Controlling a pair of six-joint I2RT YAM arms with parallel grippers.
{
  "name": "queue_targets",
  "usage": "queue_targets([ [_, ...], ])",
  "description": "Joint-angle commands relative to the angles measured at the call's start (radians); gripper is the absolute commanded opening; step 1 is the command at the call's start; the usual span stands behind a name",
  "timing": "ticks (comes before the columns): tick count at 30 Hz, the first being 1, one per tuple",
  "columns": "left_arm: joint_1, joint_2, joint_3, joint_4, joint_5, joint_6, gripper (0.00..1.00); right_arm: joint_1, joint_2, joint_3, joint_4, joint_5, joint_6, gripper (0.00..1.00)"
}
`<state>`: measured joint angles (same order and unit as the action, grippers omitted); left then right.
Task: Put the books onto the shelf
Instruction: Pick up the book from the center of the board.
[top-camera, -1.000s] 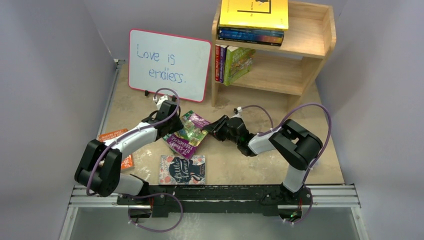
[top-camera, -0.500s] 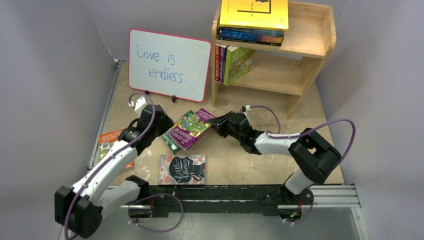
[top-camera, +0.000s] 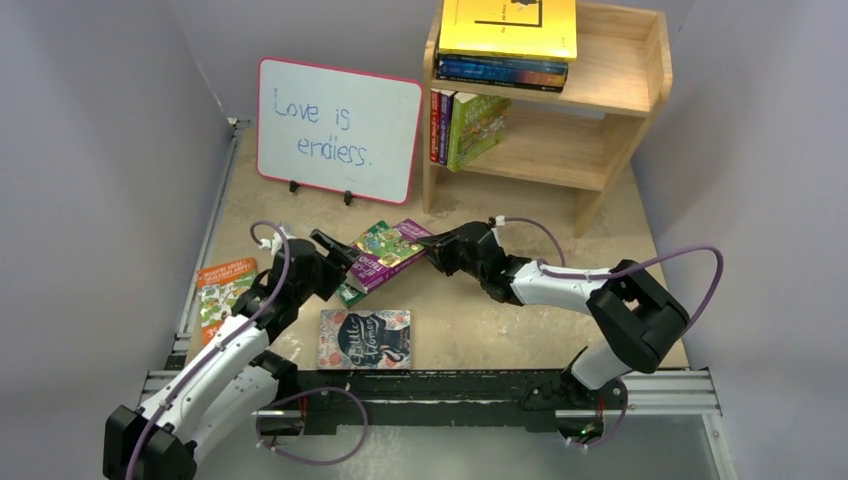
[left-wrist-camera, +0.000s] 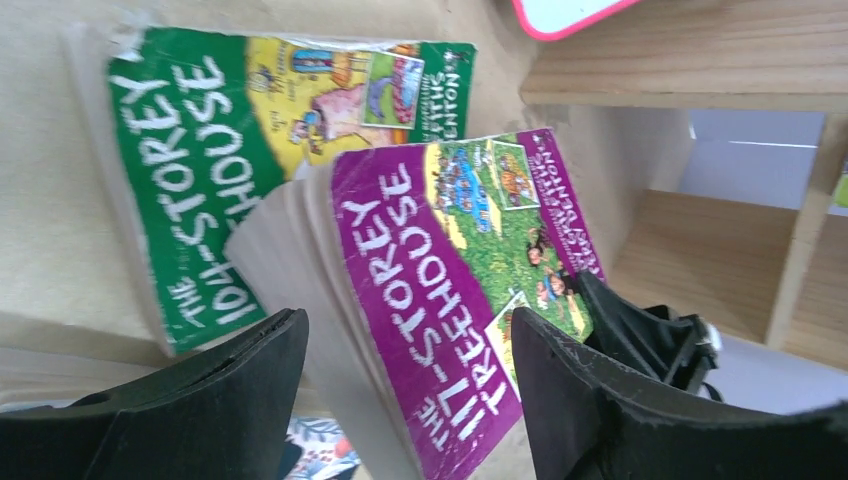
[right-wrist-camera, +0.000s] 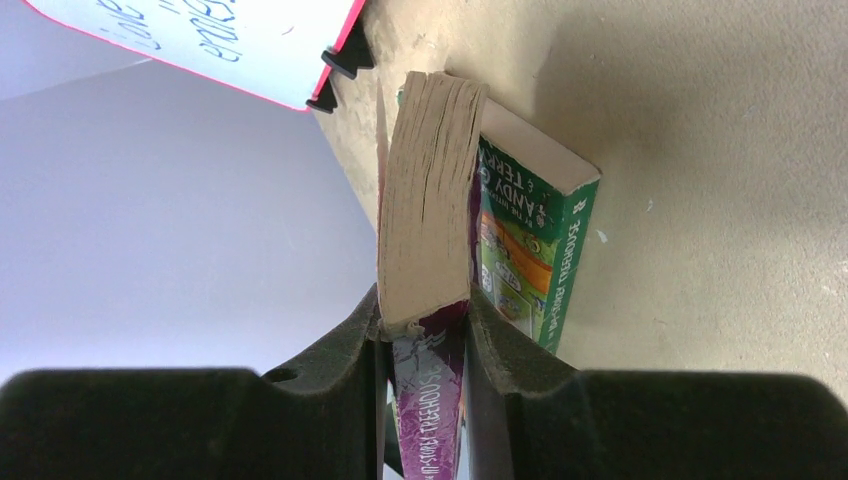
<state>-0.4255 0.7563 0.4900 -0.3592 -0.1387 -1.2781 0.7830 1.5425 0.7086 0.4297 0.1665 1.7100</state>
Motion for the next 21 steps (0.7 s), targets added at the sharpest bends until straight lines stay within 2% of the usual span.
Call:
queue_targets([
  [1, 0.007, 0.04, -0.005, 0.145, 0.107, -0.068, 0.75, -0.007, -0.061, 0.056, 0.041, 0.002, 0.086, 0.0],
  [3, 0.007, 0.049, 0.0, 0.112, 0.106, -0.079, 0.76, -0.009, -0.062, 0.052, 0.045, 0.001, 0.096, 0.0],
  [8, 0.007, 0.029, 0.059, -0.129, -0.028, -0.052, 0.8, -0.02, -0.051, 0.054, 0.065, -0.007, 0.091, 0.0],
  [10, 0.007, 0.031, 0.074, -0.18, -0.026, -0.045, 0.81, -0.023, -0.043, 0.049, 0.094, -0.011, 0.088, 0.0],
  [12, 0.007, 0.041, 0.062, -0.165, 0.028, -0.062, 0.81, -0.024, -0.035, 0.04, 0.13, -0.018, 0.095, 0.0],
  [15, 0.006, 0.035, -0.004, -0.009, 0.128, -0.153, 0.81, -0.025, -0.023, 0.031, 0.179, -0.048, 0.116, 0.0],
  [18, 0.007, 0.016, -0.044, 0.13, 0.128, -0.226, 0.82, -0.024, -0.018, 0.018, 0.222, -0.087, 0.146, 0.0],
  [21, 0.007, 0.028, -0.02, 0.144, 0.081, -0.234, 0.83, -0.025, -0.017, -0.002, 0.286, -0.141, 0.199, 0.0],
])
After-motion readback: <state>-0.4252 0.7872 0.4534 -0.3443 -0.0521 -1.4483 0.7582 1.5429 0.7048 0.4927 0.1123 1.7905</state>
